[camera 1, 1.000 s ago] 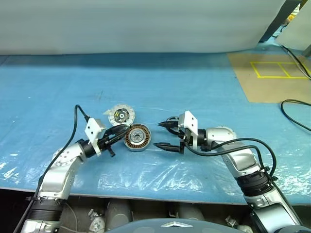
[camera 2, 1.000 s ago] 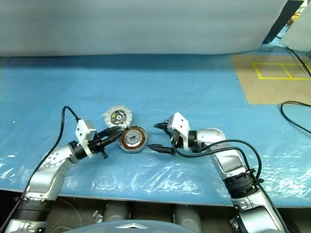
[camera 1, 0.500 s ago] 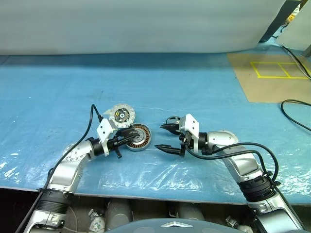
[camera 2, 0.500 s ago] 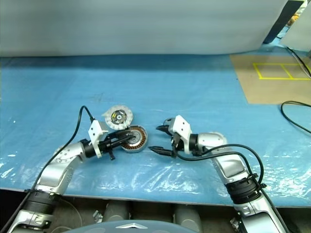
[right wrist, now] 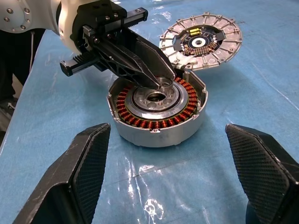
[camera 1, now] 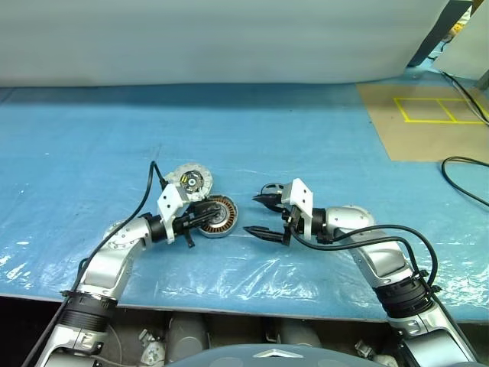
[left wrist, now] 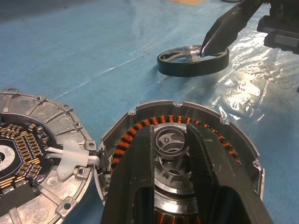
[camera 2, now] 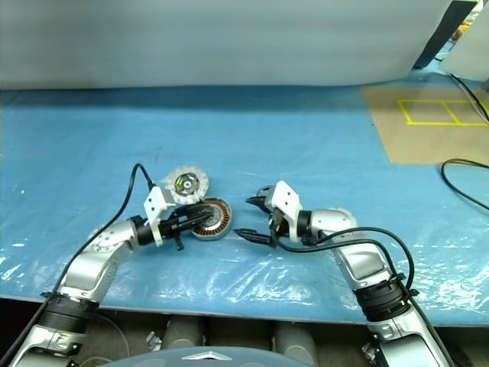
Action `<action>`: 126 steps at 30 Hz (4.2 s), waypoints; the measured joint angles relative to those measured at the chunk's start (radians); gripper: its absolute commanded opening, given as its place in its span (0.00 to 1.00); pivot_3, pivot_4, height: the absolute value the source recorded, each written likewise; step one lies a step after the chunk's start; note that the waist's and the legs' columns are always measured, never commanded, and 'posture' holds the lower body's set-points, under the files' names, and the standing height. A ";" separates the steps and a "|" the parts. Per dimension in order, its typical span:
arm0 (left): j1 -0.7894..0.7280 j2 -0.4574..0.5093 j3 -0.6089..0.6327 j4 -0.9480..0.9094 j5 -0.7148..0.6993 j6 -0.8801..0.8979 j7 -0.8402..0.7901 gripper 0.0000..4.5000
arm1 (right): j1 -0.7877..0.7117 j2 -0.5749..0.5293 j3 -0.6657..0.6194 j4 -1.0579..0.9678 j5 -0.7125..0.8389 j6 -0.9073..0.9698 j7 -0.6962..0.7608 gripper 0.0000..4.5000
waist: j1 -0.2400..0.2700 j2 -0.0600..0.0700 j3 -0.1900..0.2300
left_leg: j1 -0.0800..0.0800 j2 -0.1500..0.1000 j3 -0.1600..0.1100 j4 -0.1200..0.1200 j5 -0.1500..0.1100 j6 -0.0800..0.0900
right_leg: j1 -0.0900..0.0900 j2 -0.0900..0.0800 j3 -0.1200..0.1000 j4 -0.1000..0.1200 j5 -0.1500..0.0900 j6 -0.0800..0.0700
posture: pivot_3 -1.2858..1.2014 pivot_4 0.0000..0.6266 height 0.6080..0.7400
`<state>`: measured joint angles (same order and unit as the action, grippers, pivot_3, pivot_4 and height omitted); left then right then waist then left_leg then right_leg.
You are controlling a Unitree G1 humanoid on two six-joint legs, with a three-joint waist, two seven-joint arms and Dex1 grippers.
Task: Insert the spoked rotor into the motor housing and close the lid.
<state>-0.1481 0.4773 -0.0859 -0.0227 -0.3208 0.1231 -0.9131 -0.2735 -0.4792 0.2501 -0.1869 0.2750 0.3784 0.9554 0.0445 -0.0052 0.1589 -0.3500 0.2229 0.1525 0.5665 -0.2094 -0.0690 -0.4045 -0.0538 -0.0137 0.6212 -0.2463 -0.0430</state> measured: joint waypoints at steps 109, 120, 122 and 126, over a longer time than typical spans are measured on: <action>0.263 -0.045 0.212 -0.237 -0.199 0.056 0.153 0.00 | -0.257 0.259 0.073 0.313 -0.050 0.078 -0.008 0.01 | -0.003 0.000 0.000 | 0.001 0.001 0.000 0.002 0.000 0.000 | 0.001 0.000 -0.001 0.001 -0.002 -0.003 | 0.52 0.24 1.00; 0.270 -0.047 0.205 -0.217 -0.184 0.035 0.141 0.00 | -0.261 0.246 0.208 0.334 -0.163 -0.005 0.003 0.01 | -0.004 0.000 0.000 | 0.001 0.001 0.000 0.002 0.000 0.000 | 0.002 0.000 0.000 0.002 -0.002 -0.003 | 0.52 0.24 1.00; 0.270 -0.047 0.205 -0.211 -0.183 0.031 0.140 0.00 | -0.267 0.245 0.212 0.344 -0.167 -0.015 0.002 0.01 | -0.004 0.000 0.000 | 0.002 0.001 0.000 0.003 0.000 0.000 | 0.002 0.000 0.000 0.002 -0.002 -0.003 | 0.52 0.24 1.00; 0.267 -0.049 0.205 -0.196 -0.181 0.024 0.137 0.00 | -0.269 0.246 0.202 0.350 -0.173 -0.020 -0.002 0.01 | -0.004 0.000 0.000 | 0.003 0.001 0.000 0.004 0.000 0.000 | 0.004 0.000 0.000 0.003 -0.002 -0.003 | 0.52 0.24 1.00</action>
<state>0.1184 0.4283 0.1193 -0.2191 -0.5023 0.1470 -0.7764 -0.5427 -0.2330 0.4523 0.1635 0.1021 0.3586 0.9533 0.0410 -0.0051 0.1591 -0.3467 0.2238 0.1523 0.5700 -0.2095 -0.0692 -0.4010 -0.0537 -0.0136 0.6238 -0.2482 -0.0464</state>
